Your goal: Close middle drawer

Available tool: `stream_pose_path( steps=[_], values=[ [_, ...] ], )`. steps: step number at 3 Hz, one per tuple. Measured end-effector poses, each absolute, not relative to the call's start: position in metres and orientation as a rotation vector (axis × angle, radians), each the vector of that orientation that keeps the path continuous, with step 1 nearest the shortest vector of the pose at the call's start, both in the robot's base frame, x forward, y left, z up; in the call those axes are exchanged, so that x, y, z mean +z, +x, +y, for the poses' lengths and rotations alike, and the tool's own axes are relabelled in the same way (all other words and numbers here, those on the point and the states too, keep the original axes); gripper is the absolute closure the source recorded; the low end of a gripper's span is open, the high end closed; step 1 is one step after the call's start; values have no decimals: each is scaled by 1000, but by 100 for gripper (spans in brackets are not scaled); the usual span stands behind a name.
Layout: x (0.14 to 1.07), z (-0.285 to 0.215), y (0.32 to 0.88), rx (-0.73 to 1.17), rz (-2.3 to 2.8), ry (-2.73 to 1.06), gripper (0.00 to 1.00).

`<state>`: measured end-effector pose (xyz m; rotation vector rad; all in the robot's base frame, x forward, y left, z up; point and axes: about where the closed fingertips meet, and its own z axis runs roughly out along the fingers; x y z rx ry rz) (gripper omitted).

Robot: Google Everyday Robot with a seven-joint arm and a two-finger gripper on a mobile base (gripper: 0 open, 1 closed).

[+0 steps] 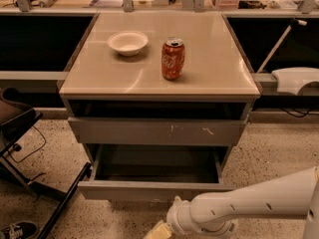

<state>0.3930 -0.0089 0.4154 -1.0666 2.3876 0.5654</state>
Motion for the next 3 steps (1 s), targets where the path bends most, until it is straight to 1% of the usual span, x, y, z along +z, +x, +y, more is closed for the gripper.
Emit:
stream_pose_path(
  steps=[1,2,3],
  values=[
    [415,-10,404,549,2374,-1049,0],
    [410,-5,427,558,2361,-1045,0],
    [410,-5,427,558,2361,-1045,0]
  ],
)
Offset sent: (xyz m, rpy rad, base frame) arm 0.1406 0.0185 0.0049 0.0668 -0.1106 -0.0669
